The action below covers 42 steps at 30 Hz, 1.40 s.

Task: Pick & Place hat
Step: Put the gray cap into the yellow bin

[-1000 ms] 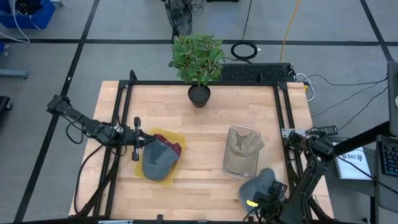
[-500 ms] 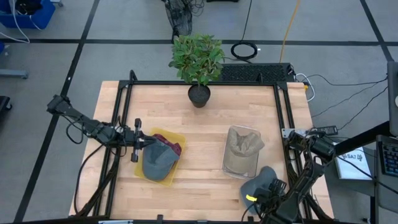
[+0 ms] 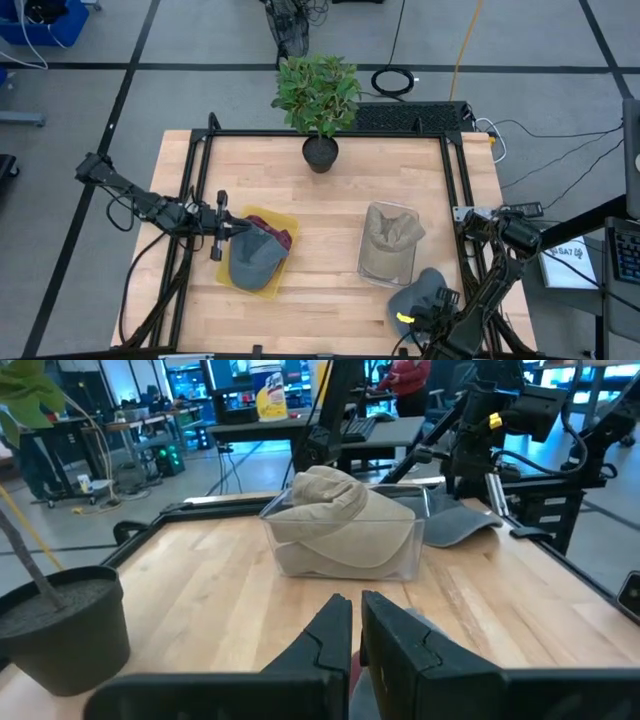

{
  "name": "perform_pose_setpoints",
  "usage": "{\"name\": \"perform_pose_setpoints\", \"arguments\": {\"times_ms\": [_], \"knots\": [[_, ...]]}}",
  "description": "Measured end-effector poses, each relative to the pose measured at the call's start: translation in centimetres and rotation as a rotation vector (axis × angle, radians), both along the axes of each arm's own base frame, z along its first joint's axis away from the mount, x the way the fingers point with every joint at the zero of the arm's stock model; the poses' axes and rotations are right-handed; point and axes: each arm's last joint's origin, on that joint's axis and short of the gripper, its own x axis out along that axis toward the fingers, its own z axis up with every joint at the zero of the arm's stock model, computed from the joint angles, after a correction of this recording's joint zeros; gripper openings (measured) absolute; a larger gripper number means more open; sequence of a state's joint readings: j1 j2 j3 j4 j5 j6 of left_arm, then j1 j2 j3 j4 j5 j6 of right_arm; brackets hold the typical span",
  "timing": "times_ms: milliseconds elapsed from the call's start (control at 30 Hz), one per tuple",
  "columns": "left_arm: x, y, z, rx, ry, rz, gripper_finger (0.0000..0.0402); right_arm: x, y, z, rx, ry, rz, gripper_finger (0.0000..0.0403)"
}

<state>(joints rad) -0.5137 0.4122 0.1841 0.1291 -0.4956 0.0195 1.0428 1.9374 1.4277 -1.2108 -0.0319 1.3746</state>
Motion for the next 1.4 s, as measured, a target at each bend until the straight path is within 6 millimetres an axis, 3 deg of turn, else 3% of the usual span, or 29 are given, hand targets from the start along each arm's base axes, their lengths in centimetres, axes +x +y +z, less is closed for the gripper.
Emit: {"name": "perform_pose_setpoints", "arguments": {"times_ms": [267, 533, 900, 1000, 1133, 1400], "knots": [[0.0, -0.1, 0.0, -0.06, 0.003, -0.039, 0.0035, -0.6, -1.2, 3.5, 0.061, -0.047, 0.044, 0.0004], [0.0, -0.2, 0.2, -0.154, -0.012, -0.051, 0.0035, -1.4, -3.0, 8.0, 0.109, -0.236, 0.201, 0.0002], [-0.1, -0.6, 1.8, -0.209, -0.151, -0.197, 0.0036, -0.5, -4.6, 17.2, 0.132, -0.612, 0.538, 0.0001], [-0.1, -0.5, 2.0, -0.156, -0.178, -0.174, 0.0037, 0.3, -5.7, 20.3, 0.041, -0.748, 0.626, 0.0001], [0.3, -0.7, 2.1, -0.083, -0.206, -0.137, 0.0064, 2.3, -8.7, 23.1, -0.059, -0.801, 0.649, 0.0001], [1.5, -1.0, 2.2, 0.065, -0.24, 0.004, 0.0199, 8.5, -16.0, 24.3, -0.148, -0.753, 0.709, 0.0]]}}
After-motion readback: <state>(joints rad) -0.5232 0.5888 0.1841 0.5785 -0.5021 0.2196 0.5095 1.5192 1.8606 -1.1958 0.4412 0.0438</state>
